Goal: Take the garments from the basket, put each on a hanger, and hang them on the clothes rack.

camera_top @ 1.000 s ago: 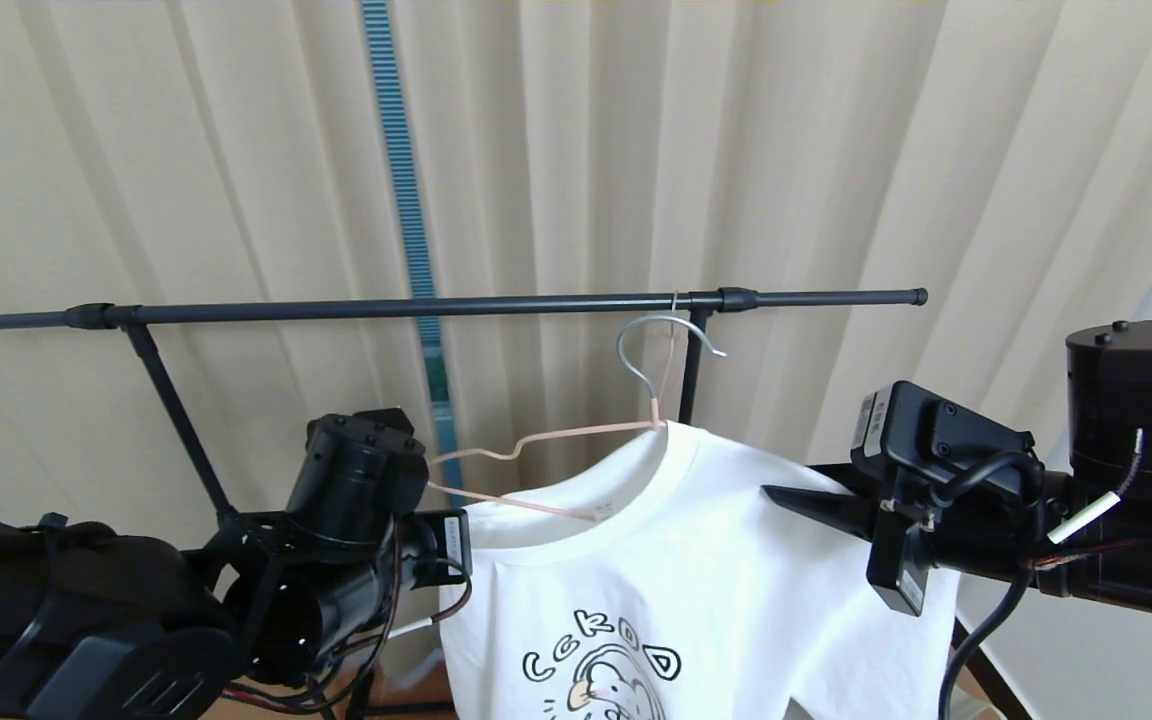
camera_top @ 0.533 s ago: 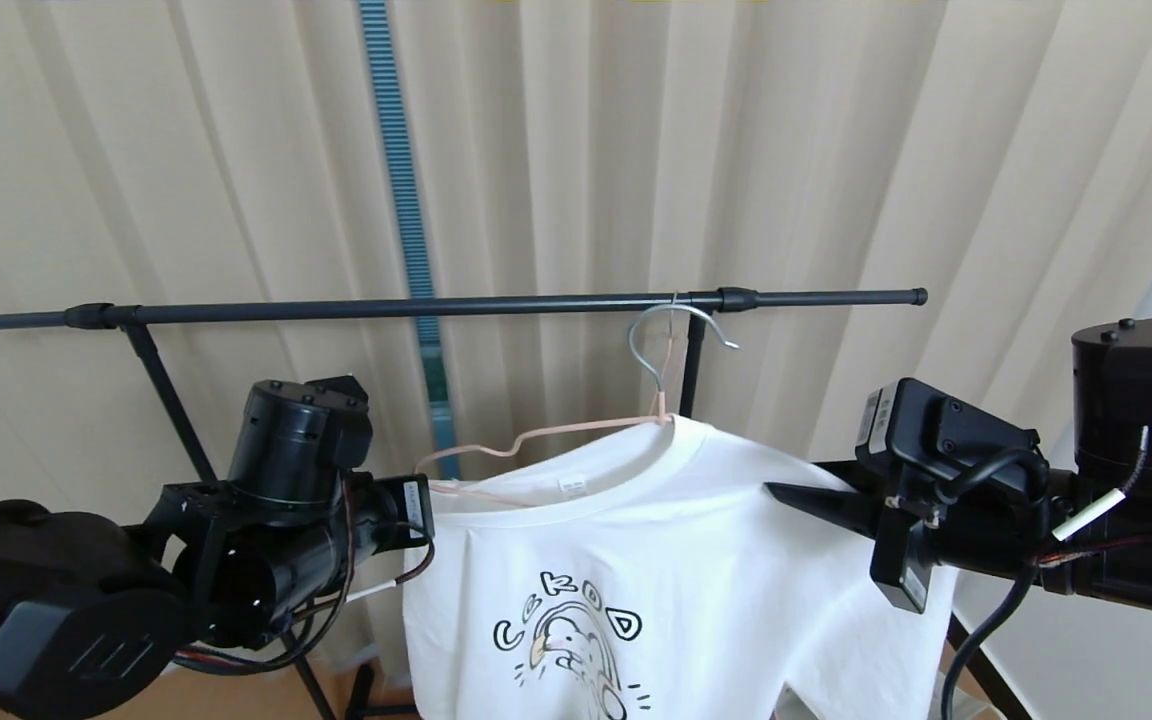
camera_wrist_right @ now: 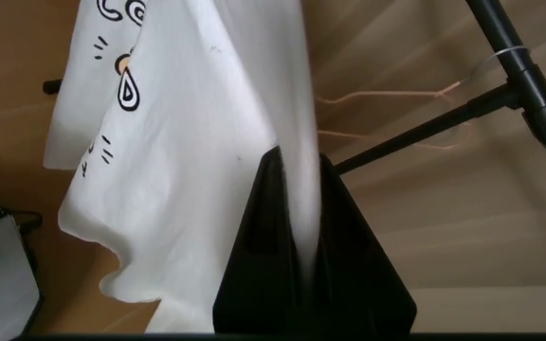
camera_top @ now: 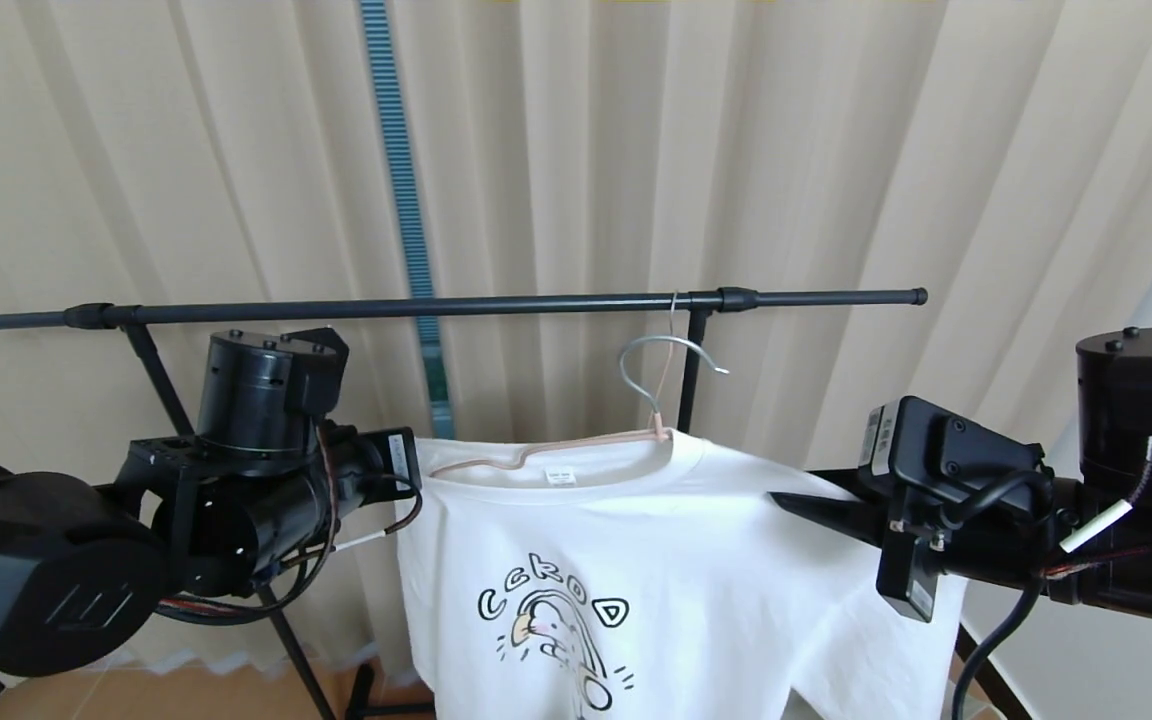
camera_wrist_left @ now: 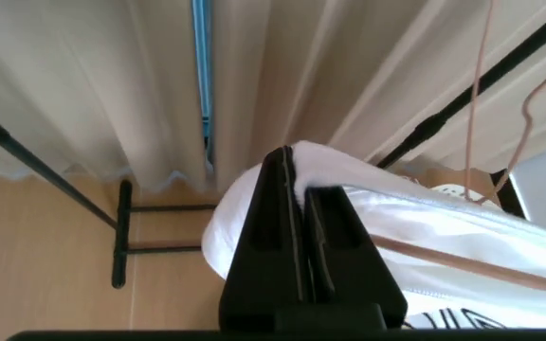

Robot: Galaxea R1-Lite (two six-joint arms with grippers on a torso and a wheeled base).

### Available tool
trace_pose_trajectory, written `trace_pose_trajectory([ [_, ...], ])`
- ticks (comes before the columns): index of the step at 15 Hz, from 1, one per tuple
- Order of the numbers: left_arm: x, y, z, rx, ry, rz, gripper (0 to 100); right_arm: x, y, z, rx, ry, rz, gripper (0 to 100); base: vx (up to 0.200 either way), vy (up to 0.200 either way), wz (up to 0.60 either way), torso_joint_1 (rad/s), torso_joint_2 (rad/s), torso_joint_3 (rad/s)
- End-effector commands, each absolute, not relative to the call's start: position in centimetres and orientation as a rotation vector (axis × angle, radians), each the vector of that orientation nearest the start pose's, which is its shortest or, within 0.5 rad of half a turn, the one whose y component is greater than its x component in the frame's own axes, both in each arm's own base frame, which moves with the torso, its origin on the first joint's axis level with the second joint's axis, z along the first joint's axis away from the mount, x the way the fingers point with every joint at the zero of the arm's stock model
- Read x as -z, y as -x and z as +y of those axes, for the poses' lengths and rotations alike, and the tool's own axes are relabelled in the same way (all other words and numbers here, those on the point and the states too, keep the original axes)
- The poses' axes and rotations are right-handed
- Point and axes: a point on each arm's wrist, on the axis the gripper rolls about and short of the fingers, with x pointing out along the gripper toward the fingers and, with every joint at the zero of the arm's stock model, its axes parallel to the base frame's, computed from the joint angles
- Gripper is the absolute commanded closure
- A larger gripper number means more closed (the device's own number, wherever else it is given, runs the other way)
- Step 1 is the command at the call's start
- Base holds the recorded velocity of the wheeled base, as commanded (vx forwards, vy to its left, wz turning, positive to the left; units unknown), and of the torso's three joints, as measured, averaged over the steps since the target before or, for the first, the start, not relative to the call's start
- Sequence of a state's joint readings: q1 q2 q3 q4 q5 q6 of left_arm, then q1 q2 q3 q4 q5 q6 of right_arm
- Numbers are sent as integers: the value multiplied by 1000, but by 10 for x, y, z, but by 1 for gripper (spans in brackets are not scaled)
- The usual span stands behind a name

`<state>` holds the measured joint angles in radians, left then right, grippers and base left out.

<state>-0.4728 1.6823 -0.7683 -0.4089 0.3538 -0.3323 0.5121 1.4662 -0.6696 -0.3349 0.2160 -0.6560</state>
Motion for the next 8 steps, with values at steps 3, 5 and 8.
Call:
trace_pose_trajectory([
  [3, -188, -242, -136, 135, 99, 379, 100, -176, -211, 131, -865, 681, 233, 100, 0, 0, 0, 0, 0, 0],
  [5, -201, -227, -142, 194, 45, 334, 100, -179, -216, 138, -842, 584, 226, 100, 0, 0, 0, 0, 0, 0],
  [8, -206, -222, -142, 207, 26, 316, 100, -177, -219, 148, -770, 573, 223, 100, 0, 0, 0, 0, 0, 0],
])
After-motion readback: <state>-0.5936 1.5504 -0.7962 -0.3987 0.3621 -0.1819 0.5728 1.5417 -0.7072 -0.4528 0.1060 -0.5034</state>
